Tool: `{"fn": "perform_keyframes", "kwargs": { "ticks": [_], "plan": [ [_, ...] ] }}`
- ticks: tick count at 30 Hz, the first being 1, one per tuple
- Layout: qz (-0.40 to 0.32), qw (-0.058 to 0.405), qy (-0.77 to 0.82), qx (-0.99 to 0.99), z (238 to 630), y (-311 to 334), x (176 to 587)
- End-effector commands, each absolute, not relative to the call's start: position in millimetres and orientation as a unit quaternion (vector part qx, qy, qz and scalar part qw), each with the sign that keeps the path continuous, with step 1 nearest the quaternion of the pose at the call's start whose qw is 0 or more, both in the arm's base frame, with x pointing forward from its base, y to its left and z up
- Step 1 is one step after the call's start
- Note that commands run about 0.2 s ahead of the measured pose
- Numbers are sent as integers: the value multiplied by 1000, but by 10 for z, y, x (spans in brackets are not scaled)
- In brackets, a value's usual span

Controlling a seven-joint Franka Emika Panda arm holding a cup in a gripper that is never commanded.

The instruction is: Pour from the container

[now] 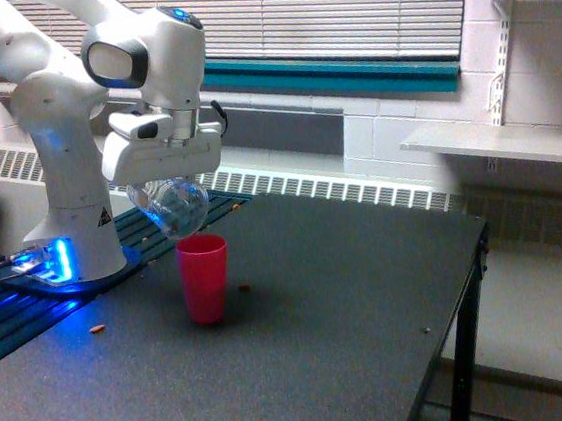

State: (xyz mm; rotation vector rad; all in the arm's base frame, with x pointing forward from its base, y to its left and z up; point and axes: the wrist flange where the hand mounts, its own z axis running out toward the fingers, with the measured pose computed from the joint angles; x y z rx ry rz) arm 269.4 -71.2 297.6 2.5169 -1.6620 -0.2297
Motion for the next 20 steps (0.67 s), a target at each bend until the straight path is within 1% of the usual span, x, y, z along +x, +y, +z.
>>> {"fn": "perform_keyframes", "kwargs": {
  "ticks": [1, 20],
  "plan": [
    [-82, 61, -539, 836, 2892, -645, 2651],
    [-65, 61, -542, 835, 2910, -635, 2639]
  ]
}}
